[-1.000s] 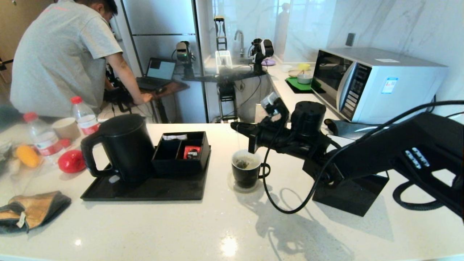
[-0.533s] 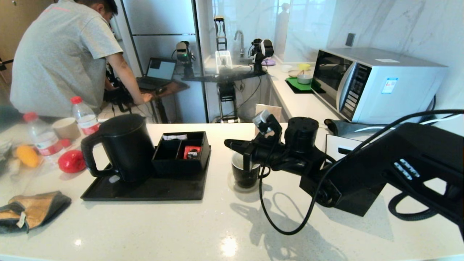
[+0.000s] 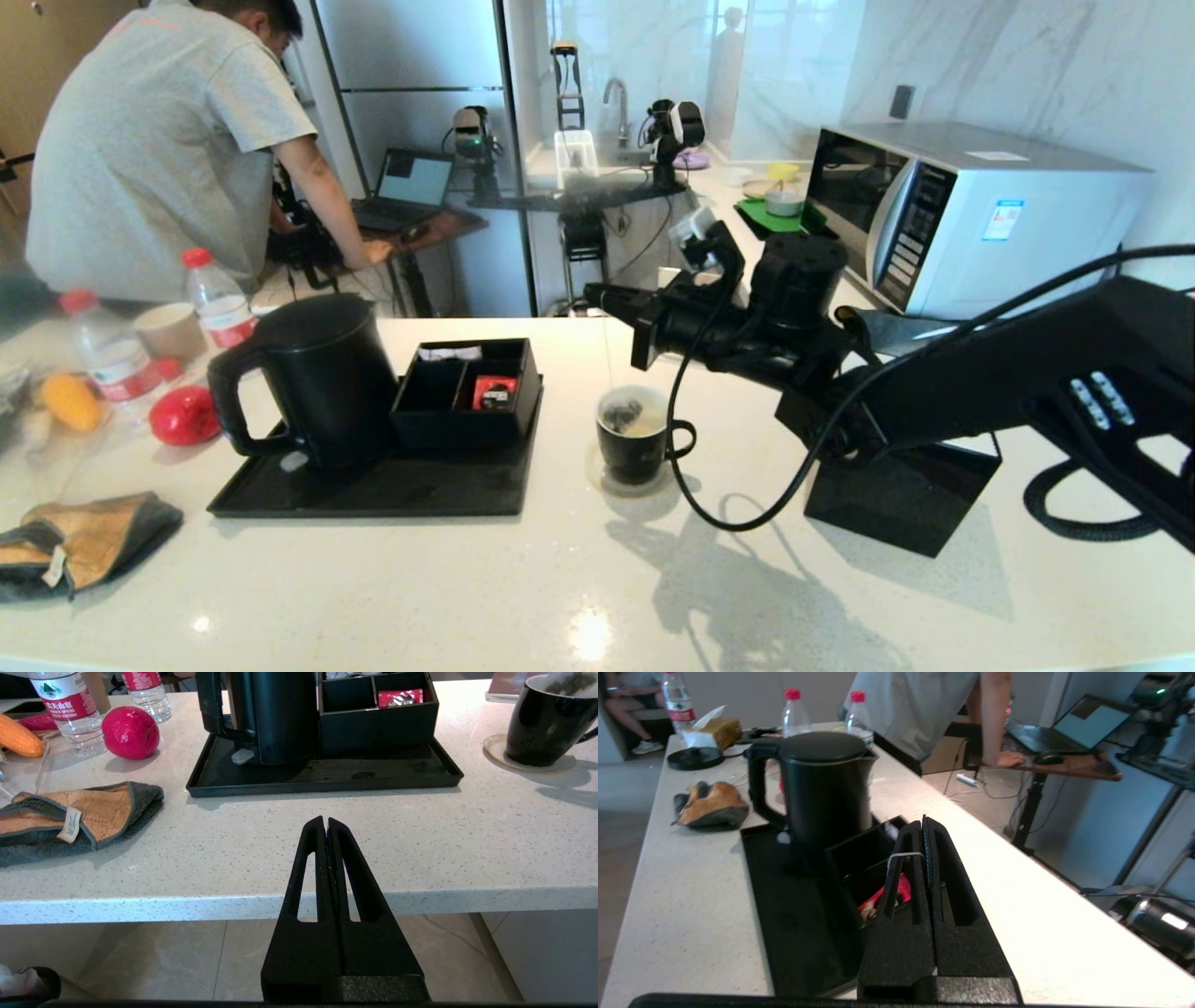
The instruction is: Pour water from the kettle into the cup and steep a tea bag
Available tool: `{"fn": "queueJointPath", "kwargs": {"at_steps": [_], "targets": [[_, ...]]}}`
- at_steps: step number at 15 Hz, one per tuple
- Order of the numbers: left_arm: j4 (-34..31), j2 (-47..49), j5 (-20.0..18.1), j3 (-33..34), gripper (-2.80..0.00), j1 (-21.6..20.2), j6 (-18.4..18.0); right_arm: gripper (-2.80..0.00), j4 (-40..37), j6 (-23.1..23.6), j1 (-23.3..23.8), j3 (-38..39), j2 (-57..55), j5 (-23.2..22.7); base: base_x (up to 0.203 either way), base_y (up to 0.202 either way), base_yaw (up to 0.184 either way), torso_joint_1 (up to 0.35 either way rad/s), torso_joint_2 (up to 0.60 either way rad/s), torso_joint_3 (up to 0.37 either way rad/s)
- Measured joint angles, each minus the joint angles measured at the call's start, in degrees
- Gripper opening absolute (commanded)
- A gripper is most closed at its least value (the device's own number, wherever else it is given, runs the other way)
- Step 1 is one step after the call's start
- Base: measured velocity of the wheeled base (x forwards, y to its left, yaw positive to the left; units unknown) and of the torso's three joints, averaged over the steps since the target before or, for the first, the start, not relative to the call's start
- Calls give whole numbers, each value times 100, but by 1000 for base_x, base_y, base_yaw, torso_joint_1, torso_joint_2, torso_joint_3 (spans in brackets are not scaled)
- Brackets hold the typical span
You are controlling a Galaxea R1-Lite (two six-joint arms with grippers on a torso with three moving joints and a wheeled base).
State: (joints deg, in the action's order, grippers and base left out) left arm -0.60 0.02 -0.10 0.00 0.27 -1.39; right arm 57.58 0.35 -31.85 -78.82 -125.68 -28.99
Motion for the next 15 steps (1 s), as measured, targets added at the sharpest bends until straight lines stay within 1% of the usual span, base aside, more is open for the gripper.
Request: {"fn": "queueJointPath", "kwargs": {"at_steps": [2,4,6,8,12,15], "targets": [[-2,0,1,0,-280,0,-2,-280,-79,5,88,-91,101,0,0,0,0,0,0,0],[-1,0,0,0,-280,0,-1,-280,-38,24,110,-6,183,2,0,0,0,0,0,0],[-2,0,3,0,-280,0,-1,-280,-6,90,110,160,239,5,0,0,0,0,0,0],[-2,0,0,0,-280,0,1,-280,6,289,107,357,262,0,0,0,0,0,0,0],[-2,0,0,0,-280,0,-1,-280,193,315,105,673,256,-3,0,0,0,0,0,0],[-2,0,1,0,-280,0,-1,-280,466,311,88,1054,197,-15,0,0,0,0,0,0]]}}
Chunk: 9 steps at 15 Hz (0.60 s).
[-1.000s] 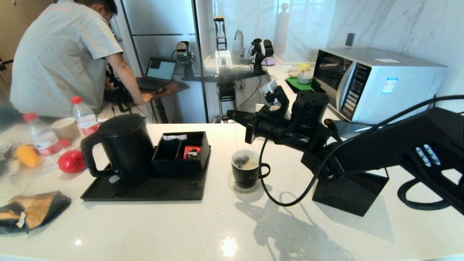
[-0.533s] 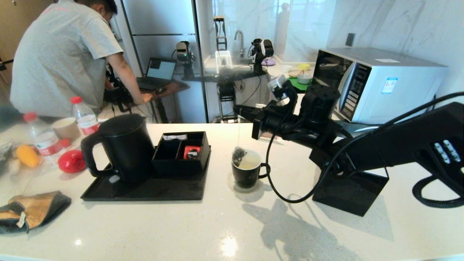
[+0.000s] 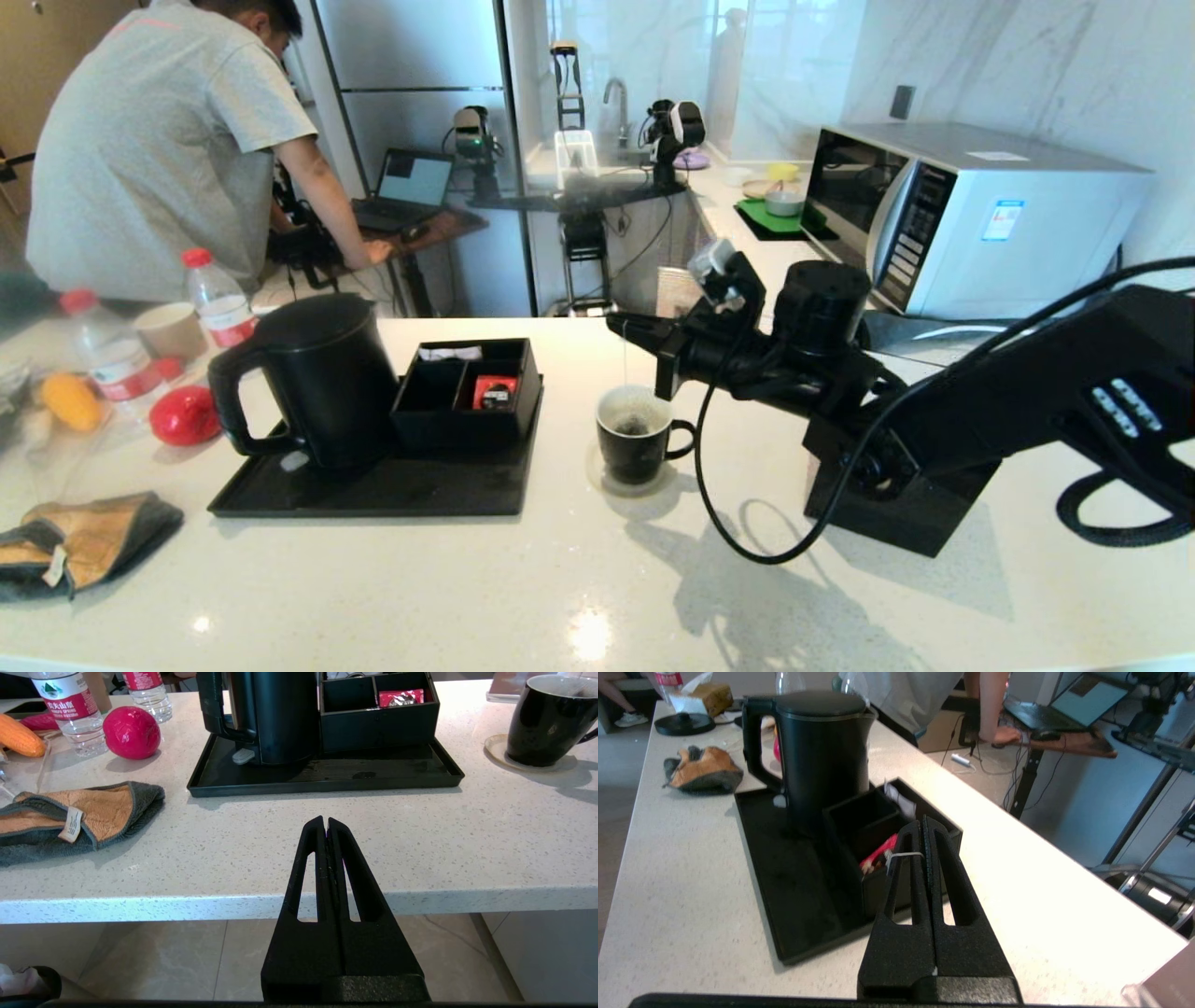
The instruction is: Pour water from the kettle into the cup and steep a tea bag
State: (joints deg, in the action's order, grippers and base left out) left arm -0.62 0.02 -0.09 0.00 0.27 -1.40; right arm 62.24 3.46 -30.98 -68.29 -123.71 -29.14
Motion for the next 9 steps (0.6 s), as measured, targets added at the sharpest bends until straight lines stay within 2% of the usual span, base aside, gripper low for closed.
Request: {"fn": "queueJointPath", "kwargs": {"at_steps": [4,9], "targets": [[0,0,-1,0,-280,0,0,-280,287,-8,-28,390,-135,-5,0,0,0,0,0,0],[2,0,0,0,-280,0,0,-280,247,-43,-27,288,-162,-7,0,0,0,0,0,0]]}}
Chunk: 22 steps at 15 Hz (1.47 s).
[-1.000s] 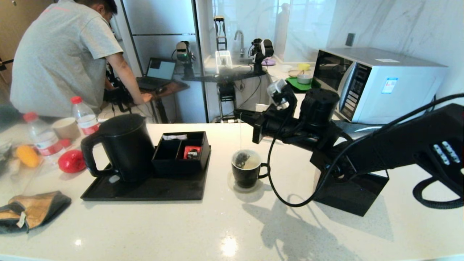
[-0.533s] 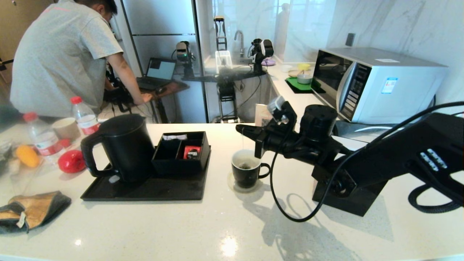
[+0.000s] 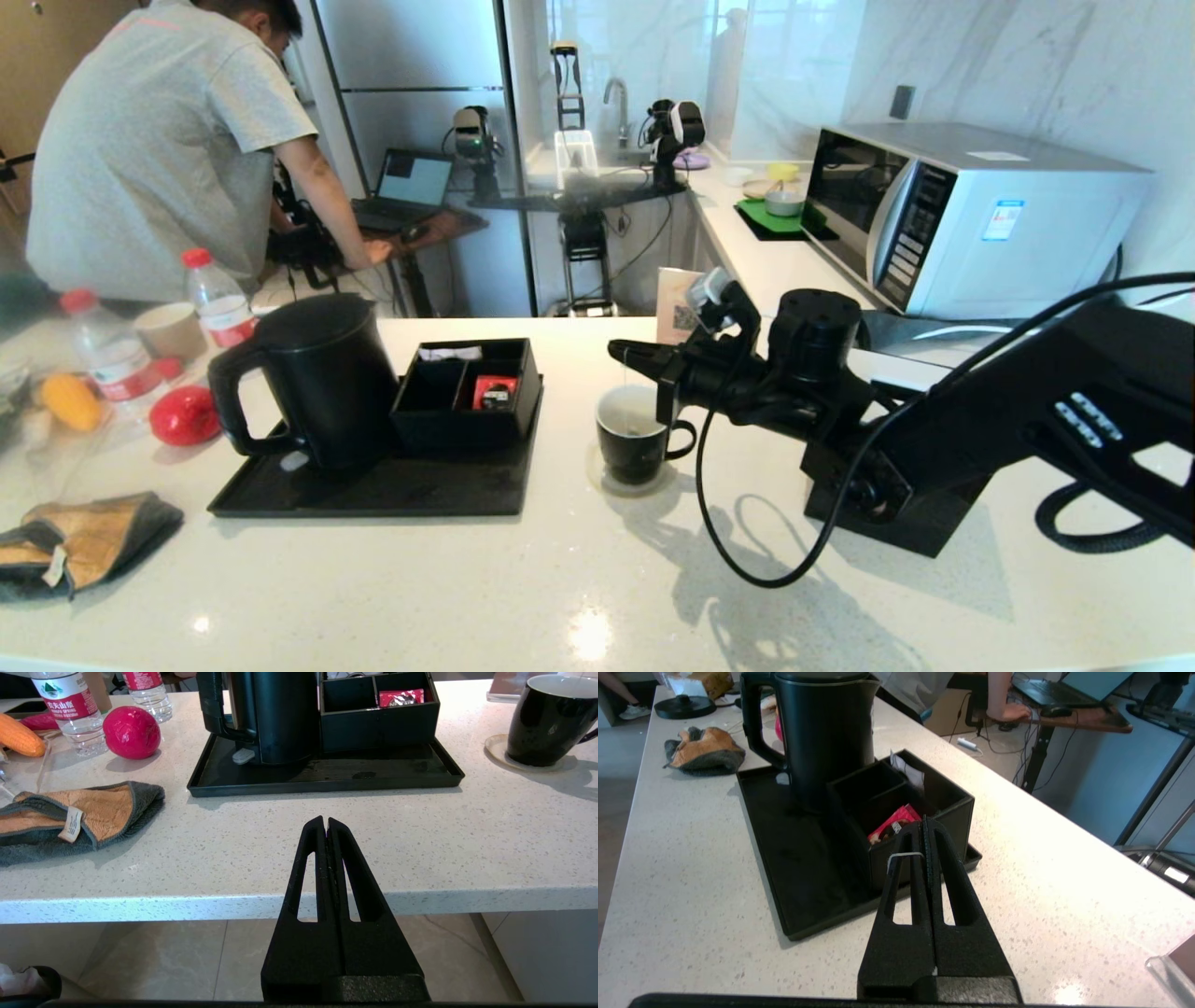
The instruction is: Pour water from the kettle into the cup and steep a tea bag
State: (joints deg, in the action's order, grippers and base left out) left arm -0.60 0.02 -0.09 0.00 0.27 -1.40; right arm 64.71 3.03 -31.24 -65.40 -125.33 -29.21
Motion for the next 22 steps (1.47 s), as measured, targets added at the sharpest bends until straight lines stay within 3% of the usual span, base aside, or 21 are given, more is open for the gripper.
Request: {"fn": "queueJointPath", "kwargs": {"at_steps": [14,22], "targets": [[0,0,2,0,-280,0,0,-280,-1318,-8,66,-2073,135,13,0,0,0,0,0,0],[-2,0,-2,0,-280,0,0,-280,-1305,-8,62,-2094,206,16,0,0,0,0,0,0]]}}
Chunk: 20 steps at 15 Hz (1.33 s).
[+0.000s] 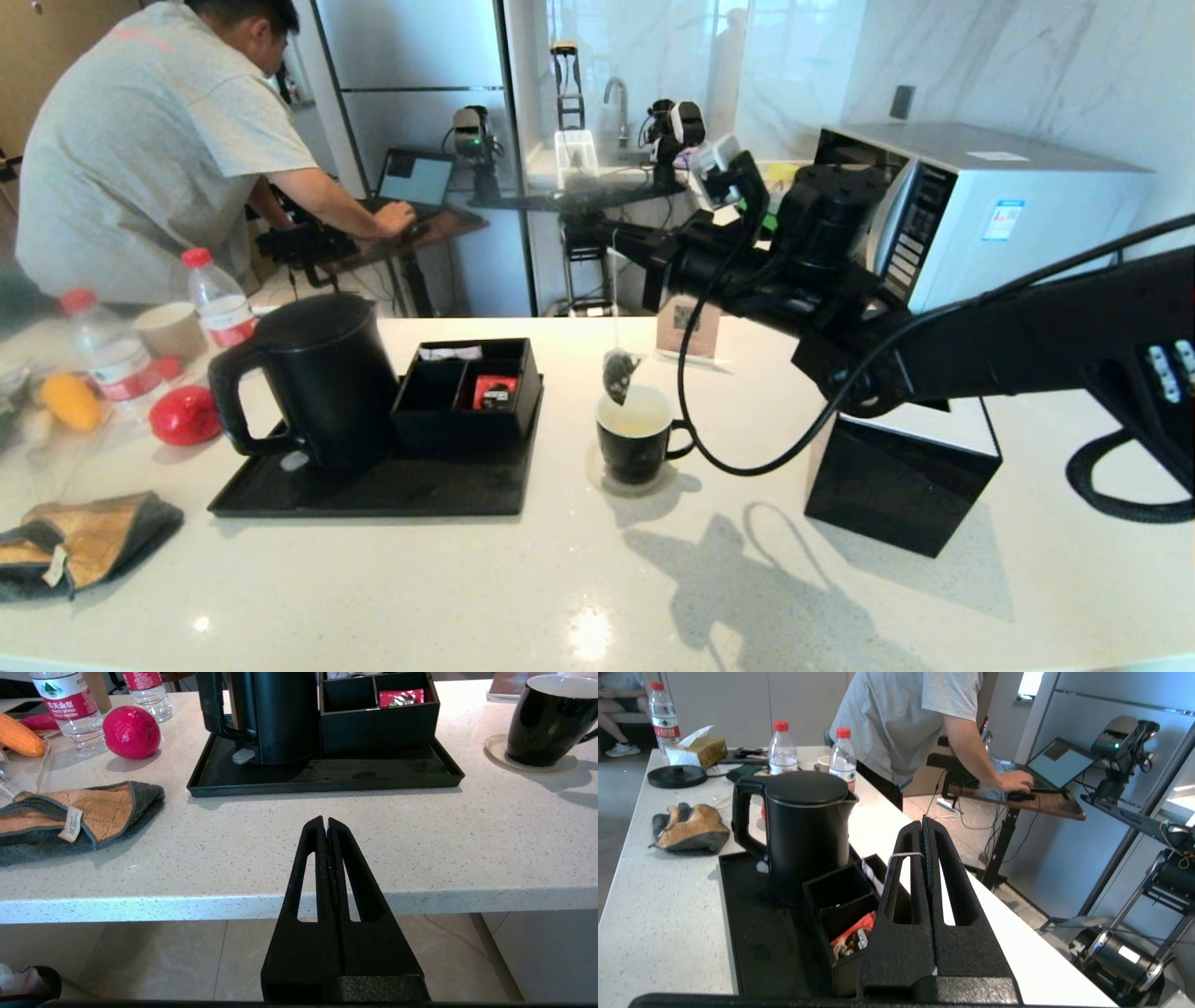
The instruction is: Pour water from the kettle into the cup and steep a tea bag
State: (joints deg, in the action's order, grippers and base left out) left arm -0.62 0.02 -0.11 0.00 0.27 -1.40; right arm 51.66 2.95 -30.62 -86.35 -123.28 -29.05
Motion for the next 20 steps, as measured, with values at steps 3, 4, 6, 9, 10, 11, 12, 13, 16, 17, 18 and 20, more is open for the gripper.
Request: {"fn": "queueJointPath", "kwargs": {"at_steps": [3,4,6,9,10,11,12,13,16,17,18,20], "targets": [[0,0,0,0,-280,0,2,-280,100,32,-5,293,38,-2,0,0,0,0,0,0],[0,0,1,0,-280,0,0,-280,166,33,-7,406,51,-2,0,0,0,0,0,0],[0,0,1,0,-280,0,-1,-280,361,35,-9,697,78,-2,0,0,0,0,0,0],[0,0,1,0,-280,0,4,-280,635,35,-11,1201,143,-1,0,0,0,0,0,0],[0,0,3,0,-280,0,0,-280,740,35,-11,1372,170,0,0,0,0,0,0,0],[0,0,1,0,-280,0,0,-280,803,35,-11,1521,202,-2,0,0,0,0,0,0],[0,0,1,0,-280,0,0,-280,863,35,-11,1659,238,-1,0,0,0,0,0,0],[1,0,2,0,-280,0,1,-280,928,35,-11,1760,264,-2,0,0,0,0,0,0],[0,0,4,0,-280,0,0,-280,1072,34,-20,2015,307,-2,0,0,0,0,0,0],[0,0,1,0,-280,0,0,-280,1116,33,-24,2091,315,-2,0,0,0,0,0,0],[0,0,1,0,-280,0,0,-280,1152,34,-30,2163,319,-2,0,0,0,0,0,0],[2,0,4,0,-280,0,0,-280,1210,40,-40,2267,327,-4,0,0,0,0,0,0]]}}
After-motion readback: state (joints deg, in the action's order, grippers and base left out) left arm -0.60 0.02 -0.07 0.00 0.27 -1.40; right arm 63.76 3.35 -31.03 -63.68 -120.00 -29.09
